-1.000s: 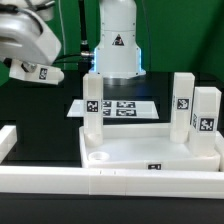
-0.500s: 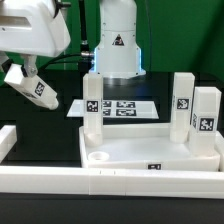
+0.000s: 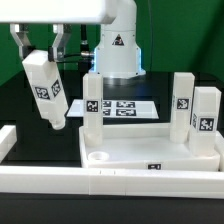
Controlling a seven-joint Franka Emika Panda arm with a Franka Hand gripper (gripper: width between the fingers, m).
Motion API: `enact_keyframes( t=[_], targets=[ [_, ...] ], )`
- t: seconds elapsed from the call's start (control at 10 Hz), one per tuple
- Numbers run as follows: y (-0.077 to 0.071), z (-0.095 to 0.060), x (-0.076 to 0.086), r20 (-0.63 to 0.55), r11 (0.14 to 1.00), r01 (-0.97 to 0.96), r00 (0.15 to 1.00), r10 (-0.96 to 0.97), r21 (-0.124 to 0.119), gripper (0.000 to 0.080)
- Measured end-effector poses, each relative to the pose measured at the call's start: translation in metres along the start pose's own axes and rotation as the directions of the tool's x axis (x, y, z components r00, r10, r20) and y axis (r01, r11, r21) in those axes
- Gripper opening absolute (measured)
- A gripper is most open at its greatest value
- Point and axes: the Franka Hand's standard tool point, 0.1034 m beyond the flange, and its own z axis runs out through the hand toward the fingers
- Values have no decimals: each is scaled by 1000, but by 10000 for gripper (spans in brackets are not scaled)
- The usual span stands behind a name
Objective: Assemble desk
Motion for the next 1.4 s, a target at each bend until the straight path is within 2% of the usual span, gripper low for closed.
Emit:
enact_keyframes(
  t=[0.2,0.4,0.5,0.6,0.9,1.0,1.2,1.3,1.4],
  targets=[
    [-3,1,4,-161,1000,8,987,-10,-17,290],
    [-30,-8,2,-334,999,41,941,-46,-22,290],
    [-38,-11,-2,-416,999,47,908,-53,-26,290],
    [-36,-8,-7,-421,999,29,907,-36,-23,290],
    [-37,-6,-9,-408,999,36,912,-42,-24,290],
    [-47,-7,-15,-406,999,48,913,-50,-16,290],
    [-75,-10,-24,-408,999,29,913,-15,29,290],
    [-83,-7,-23,-379,999,15,926,1,38,290],
    [-84,-4,-24,-306,999,21,952,-8,38,290]
  ],
)
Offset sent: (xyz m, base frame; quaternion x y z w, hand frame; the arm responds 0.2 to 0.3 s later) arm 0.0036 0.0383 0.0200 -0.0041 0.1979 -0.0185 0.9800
